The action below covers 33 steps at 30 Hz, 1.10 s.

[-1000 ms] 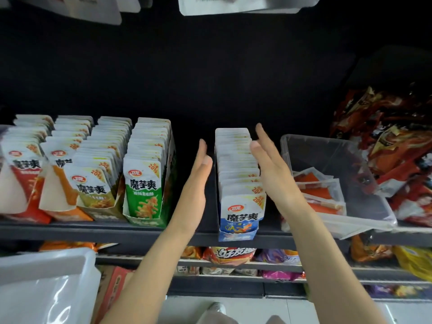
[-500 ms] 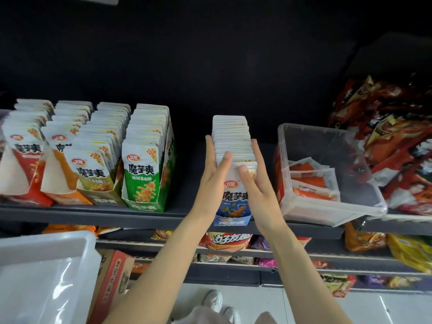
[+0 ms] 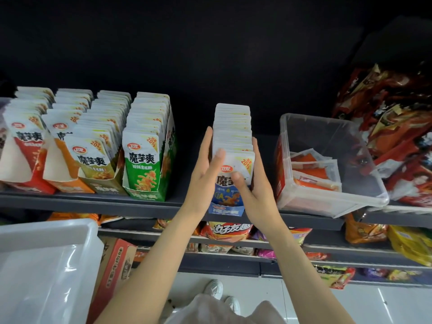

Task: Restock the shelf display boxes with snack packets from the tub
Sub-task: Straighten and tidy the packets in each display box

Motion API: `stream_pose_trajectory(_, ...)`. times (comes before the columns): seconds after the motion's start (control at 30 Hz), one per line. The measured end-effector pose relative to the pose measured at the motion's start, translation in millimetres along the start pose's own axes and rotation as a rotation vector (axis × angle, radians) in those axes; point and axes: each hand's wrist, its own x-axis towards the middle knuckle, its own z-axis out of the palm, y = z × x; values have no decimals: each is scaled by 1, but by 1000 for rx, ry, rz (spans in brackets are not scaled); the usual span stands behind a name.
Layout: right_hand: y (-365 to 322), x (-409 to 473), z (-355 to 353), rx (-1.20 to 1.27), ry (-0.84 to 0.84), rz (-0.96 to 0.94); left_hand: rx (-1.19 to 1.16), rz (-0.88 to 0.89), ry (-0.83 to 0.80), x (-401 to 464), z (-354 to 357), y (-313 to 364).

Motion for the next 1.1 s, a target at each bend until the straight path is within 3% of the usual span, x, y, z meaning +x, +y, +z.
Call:
stream_pose_trajectory(0.17, 7, 2, 8, -5, 41, -16, 91, -30, -142, -8, -4, -10)
stream_pose_trajectory(0.4, 9, 1, -11, 138, -120, 50, 317, 7, -293, -5, -15, -11)
stream_pose_trajectory(0.63, 0, 4, -5, 107, -139, 39, 290, -15, -285, -1, -23, -5)
stream_pose_trajectory(0.93, -23, 20, -9, 228, -52, 69, -69, -35, -48, 2, -13, 9)
stream_pose_trajectory(1.1, -25, 33, -4, 232, -33, 106, -157, -72, -49, 14, -2, 15)
